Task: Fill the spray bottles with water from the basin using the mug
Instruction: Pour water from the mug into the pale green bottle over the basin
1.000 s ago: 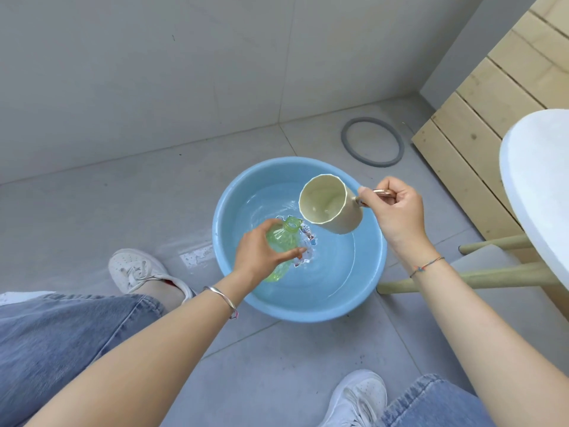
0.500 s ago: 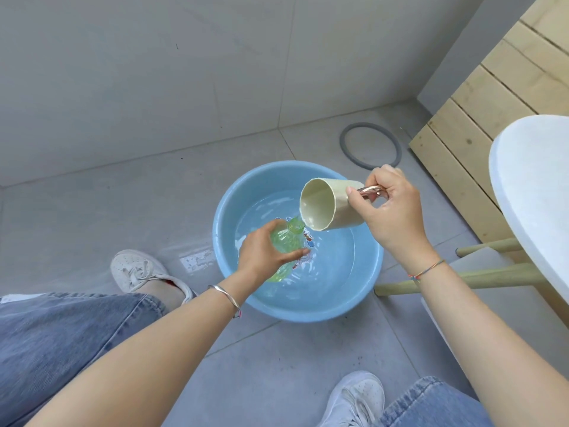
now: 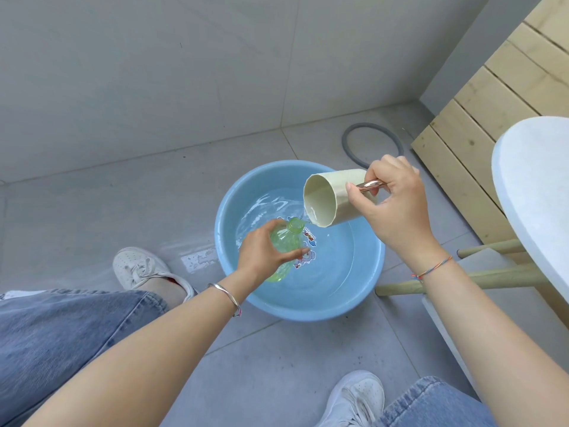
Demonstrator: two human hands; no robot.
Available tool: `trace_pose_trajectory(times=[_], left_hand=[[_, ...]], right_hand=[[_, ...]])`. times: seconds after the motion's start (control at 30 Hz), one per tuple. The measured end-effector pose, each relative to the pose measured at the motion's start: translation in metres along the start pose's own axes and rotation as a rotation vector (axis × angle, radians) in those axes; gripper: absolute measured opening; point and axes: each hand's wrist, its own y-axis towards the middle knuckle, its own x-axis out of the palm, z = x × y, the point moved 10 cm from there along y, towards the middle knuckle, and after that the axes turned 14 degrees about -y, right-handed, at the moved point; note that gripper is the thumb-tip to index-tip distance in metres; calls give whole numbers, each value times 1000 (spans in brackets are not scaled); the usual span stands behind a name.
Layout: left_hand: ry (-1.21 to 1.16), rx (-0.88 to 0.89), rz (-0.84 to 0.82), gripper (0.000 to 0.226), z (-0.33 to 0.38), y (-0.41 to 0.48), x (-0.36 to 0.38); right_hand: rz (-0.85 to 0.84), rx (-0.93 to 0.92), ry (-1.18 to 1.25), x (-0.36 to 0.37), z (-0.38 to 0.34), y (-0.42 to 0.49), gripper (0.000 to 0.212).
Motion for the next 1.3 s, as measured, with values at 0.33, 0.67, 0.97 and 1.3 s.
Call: trace_pose_trajectory(times=[0.33, 0.67, 0.97, 1.3], left_hand=[[8, -3, -9, 78, -3, 0, 1], [15, -31, -12, 80, -9, 2, 5], [31, -16, -9, 81, -3, 2, 6], [22, -26, -15, 81, -3, 3, 9]], right_hand=[[7, -83, -82, -5, -16, 3, 35], [29, -187, -152, -4, -31, 2, 37], [42, -284, -215, 2, -42, -2, 27], [67, -418, -249, 10, -59, -11, 26]])
